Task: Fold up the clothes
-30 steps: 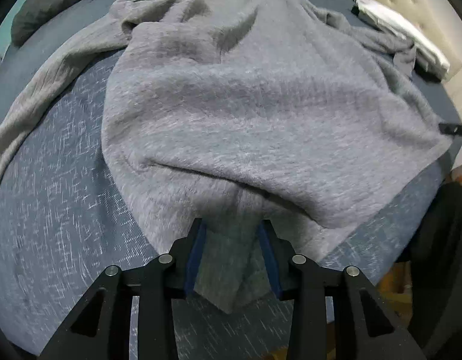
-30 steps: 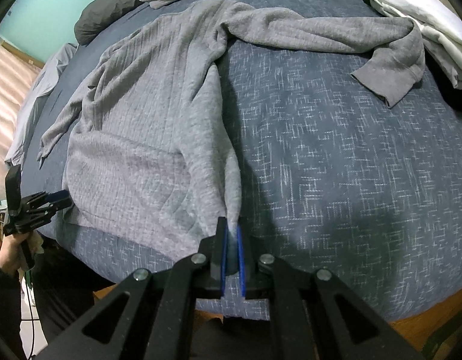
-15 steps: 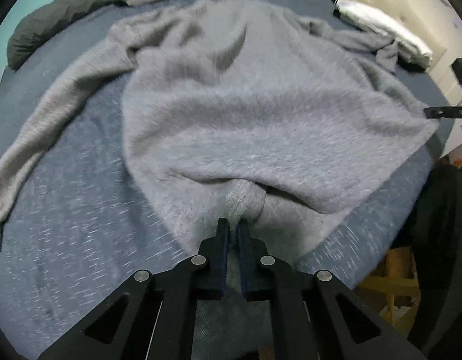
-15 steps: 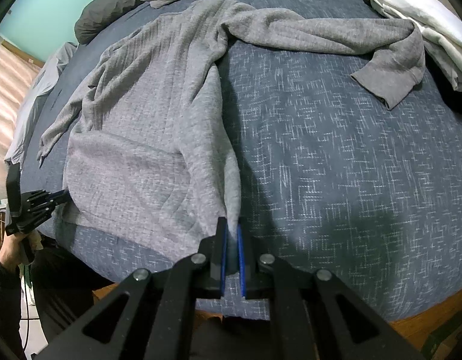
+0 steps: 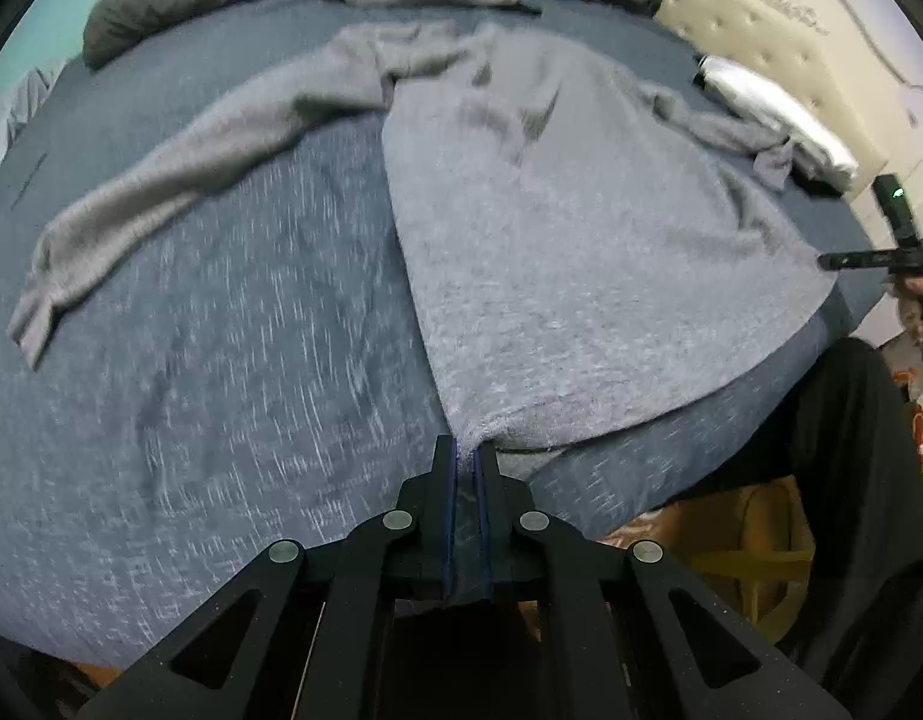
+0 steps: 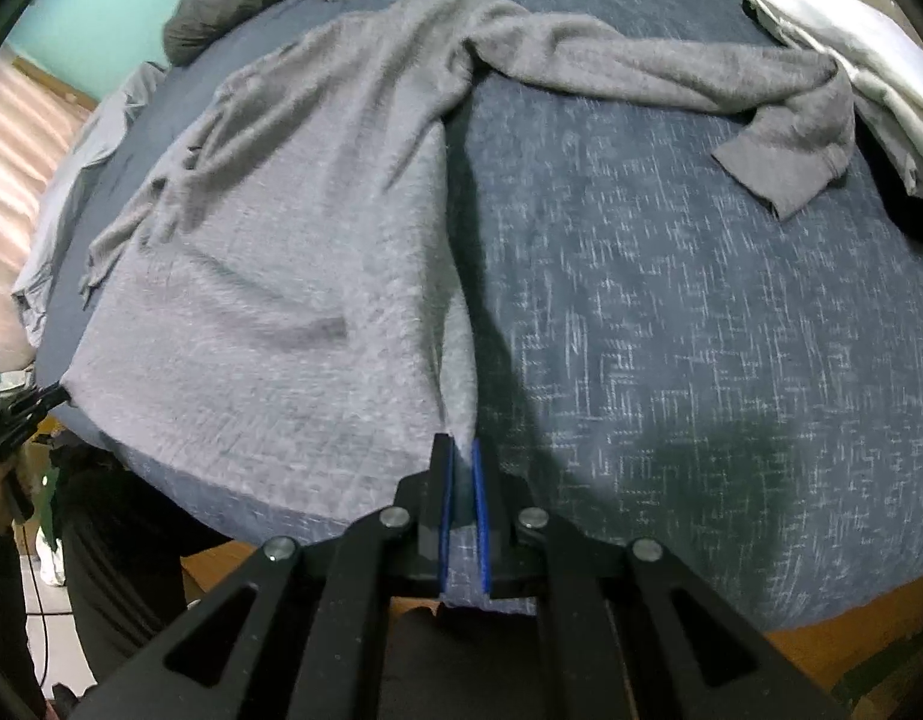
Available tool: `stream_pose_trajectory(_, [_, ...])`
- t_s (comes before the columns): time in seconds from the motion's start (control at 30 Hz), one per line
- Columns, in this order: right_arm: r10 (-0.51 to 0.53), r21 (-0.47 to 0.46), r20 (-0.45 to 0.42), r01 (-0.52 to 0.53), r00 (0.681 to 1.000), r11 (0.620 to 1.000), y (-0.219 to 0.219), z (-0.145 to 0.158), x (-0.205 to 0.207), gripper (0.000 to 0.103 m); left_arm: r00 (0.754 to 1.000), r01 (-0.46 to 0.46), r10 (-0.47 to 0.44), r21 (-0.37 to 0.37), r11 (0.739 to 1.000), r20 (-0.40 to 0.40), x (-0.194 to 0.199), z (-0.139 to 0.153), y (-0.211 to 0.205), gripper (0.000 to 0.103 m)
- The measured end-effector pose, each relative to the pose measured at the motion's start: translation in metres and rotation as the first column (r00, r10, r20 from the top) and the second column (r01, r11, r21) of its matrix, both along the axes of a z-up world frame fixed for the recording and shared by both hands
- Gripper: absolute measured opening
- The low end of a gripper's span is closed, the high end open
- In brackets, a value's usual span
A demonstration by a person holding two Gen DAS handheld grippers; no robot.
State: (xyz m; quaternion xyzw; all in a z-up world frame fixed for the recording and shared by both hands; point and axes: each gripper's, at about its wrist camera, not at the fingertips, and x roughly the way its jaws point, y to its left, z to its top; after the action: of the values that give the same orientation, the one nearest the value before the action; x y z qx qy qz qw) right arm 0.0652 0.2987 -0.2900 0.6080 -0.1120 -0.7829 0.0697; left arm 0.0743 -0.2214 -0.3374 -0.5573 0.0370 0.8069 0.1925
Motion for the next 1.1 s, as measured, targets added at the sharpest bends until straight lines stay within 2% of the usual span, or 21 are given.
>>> stream_pose_trajectory(0.17, [0.002,-0.027,0.003,-0.002,1.0,1.0,-0.005,-0.002,0.001,0.006,0.999,-0.047,0.045,0.064,0.997,0.03,-0.006,-0.005,-0.001,0.011])
stream_pose_trajectory(0.23, [-0.003,-0.043,-0.023,0.002,1.0,0.999,-0.001,0.006,0.002,0.011,0.998,-0.059,0.058,0.088,0.994,0.023,-0.01,0.0,-0.001,0.019])
stream_pose_trajectory(0.3, [-0.017,-0.045,-0.043,0.015,0.999,0.999,0.004,0.013,0.002,0.017,0.997,-0.077,0.076,0.109,0.991,0.009,-0.015,0.005,-0.001,0.038])
stream_pose_trajectory(0.33, [-0.027,-0.049,-0.055,0.024,0.998,0.999,0.007,0.017,0.002,0.021,0.996,-0.088,0.088,0.11,0.99,0.007,-0.019,0.004,-0.001,0.042])
stream_pose_trajectory(0.37, [-0.036,-0.055,-0.066,0.033,0.997,0.998,0.011,0.02,0.002,0.024,0.995,-0.098,0.097,0.108,0.989,0.012,-0.024,0.003,0.0,0.043])
stream_pose_trajectory(0.43, [-0.059,-0.08,-0.073,0.053,0.996,0.995,0.016,0.021,0.0,0.036,0.994,-0.106,0.103,0.102,0.989,0.029,-0.033,-0.004,0.004,0.043])
stream_pose_trajectory(0.57, [-0.04,-0.073,-0.052,0.036,0.998,0.997,0.009,0.009,-0.007,0.037,0.989,-0.142,0.137,0.077,0.987,0.062,-0.052,-0.024,0.005,0.043])
stream_pose_trajectory(0.73, [0.046,0.021,-0.01,-0.046,0.999,0.999,-0.014,-0.018,-0.019,0.04,0.977,-0.193,0.182,0.104,0.976,0.112,-0.069,-0.041,-0.004,0.043])
stream_pose_trajectory(0.87, [0.054,0.052,0.04,-0.056,0.998,0.997,-0.017,-0.039,-0.026,0.04,0.975,-0.191,0.178,0.094,0.977,0.134,-0.072,-0.051,-0.003,0.043])
stream_pose_trajectory(0.9, [0.052,0.038,0.048,-0.054,0.997,0.998,-0.016,-0.043,-0.026,0.04,0.975,-0.188,0.174,0.095,0.978,0.14,-0.073,-0.054,-0.002,0.037])
stream_pose_trajectory(0.93, [0.05,0.026,0.056,-0.052,0.997,0.998,-0.015,-0.046,-0.026,0.04,0.975,-0.184,0.17,0.094,0.978,0.143,-0.072,-0.055,-0.001,0.026])
stream_pose_trajectory(0.97, [0.051,0.025,0.053,-0.053,0.997,0.998,-0.015,-0.047,-0.026,0.04,0.976,-0.18,0.166,0.089,0.98,0.141,-0.072,-0.054,-0.001,0.02])
stream_pose_trajectory(1.0, [0.052,0.024,0.051,-0.053,0.997,0.998,-0.014,-0.048,-0.026,0.033,0.977,-0.175,0.163,0.084,0.981,0.138,-0.071,-0.053,0.0,0.013])
stream_pose_trajectory(1.03, [0.053,0.023,0.048,-0.054,0.997,0.998,-0.013,-0.048,-0.025,0.017,0.978,-0.171,0.16,0.078,0.982,0.132,-0.07,-0.052,0.001,0.008])
stream_pose_trajectory(1.07, [0.055,0.016,0.042,-0.056,0.998,0.998,-0.012,-0.048,-0.024,0.01,0.98,-0.164,0.154,0.072,0.984,0.126,-0.068,-0.048,0.0,0.003])
stream_pose_trajectory(1.1, [0.057,0.006,0.034,-0.057,0.998,0.998,-0.01,-0.046,-0.021,0.006,0.981,-0.162,0.153,0.073,0.984,0.122,-0.066,-0.046,0.0,0.003])
